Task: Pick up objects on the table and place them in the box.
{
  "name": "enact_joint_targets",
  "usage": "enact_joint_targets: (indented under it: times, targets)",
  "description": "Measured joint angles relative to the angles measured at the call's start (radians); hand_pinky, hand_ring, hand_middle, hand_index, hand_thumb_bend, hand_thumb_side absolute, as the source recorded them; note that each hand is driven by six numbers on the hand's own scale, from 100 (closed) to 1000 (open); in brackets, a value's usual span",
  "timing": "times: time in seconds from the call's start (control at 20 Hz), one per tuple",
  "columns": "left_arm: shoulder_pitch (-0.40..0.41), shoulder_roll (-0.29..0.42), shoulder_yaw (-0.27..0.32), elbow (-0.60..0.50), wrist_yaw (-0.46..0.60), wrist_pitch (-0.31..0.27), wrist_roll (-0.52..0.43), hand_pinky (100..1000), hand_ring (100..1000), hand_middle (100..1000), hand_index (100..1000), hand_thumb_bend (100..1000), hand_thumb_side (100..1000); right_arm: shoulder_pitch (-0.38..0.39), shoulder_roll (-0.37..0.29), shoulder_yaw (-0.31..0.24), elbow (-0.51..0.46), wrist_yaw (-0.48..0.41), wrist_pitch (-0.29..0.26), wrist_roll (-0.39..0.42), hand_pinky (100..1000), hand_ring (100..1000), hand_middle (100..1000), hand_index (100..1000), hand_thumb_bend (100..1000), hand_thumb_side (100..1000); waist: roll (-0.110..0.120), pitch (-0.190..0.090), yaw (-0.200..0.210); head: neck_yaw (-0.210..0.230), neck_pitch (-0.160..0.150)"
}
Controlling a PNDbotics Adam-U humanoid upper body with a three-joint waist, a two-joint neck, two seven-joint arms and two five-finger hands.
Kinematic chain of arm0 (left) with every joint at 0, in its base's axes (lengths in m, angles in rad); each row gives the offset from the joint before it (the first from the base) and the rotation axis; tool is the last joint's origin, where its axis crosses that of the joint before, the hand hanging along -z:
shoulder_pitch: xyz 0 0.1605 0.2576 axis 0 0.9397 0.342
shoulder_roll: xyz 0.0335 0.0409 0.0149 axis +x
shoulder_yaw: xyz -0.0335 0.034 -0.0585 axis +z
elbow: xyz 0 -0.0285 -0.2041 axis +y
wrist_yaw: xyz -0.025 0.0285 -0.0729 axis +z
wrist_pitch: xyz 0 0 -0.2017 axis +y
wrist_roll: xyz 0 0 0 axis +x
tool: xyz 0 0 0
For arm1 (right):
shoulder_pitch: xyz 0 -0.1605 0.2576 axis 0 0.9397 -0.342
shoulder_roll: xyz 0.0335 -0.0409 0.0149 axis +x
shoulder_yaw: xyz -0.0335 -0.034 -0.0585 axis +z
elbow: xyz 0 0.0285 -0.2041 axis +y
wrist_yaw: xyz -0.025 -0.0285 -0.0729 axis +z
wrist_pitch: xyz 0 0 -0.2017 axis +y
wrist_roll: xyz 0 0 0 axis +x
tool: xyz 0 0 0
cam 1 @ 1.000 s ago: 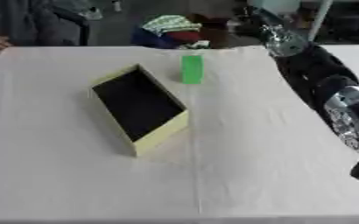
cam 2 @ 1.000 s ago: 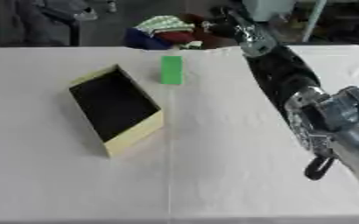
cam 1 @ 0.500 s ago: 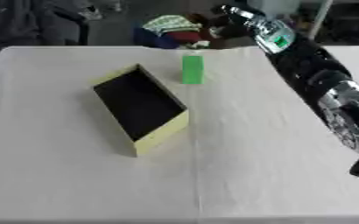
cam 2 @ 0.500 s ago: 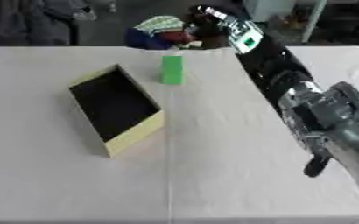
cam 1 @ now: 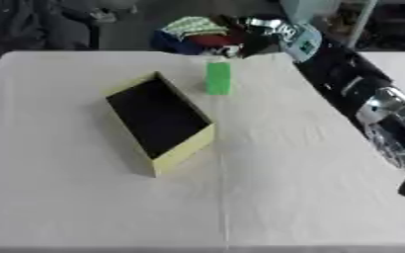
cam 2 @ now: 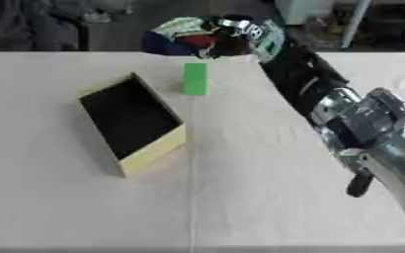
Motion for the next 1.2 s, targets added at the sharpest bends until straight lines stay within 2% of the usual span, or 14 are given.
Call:
enact_joint_targets:
  times: [0.15, 0.5, 0.9, 1.2]
  targets:
    - [0.000, 0.000, 0.000, 0.000, 0.000, 0.001, -0.001, 646, 658, 732, 800, 707, 534, 0.000, 0.001, 0.009, -0.004, 0.039, 0.009, 0.022, 997, 1000, 1000, 1000, 411, 305, 0.000, 0.000, 0.003, -0.001, 0.000]
    - [-0.004, 0.000, 0.000, 0.000, 0.000, 0.000, -0.002, 646, 658, 732, 801, 707, 533, 0.000, 0.017, 0.011, -0.005, 0.132, 0.017, 0.034, 999, 1000, 1000, 1000, 415, 308, 0.001, 0.002, 0.013, -0.002, 0.000]
    - [-0.011, 0.000, -0.001, 0.000, 0.002, -0.003, -0.005, 646, 657, 732, 802, 707, 534, 0.016, 0.025, -0.025, 0.002, 0.242, 0.016, 0.019, 994, 1000, 1000, 1000, 399, 312, 0.009, 0.011, 0.032, -0.015, -0.002]
    - [-0.016, -0.001, -0.001, 0.000, 0.003, -0.003, -0.005, 646, 657, 732, 802, 707, 535, 0.028, 0.026, -0.063, 0.015, 0.329, 0.011, -0.028, 989, 1000, 1000, 1000, 395, 304, 0.015, 0.022, 0.039, -0.021, -0.011]
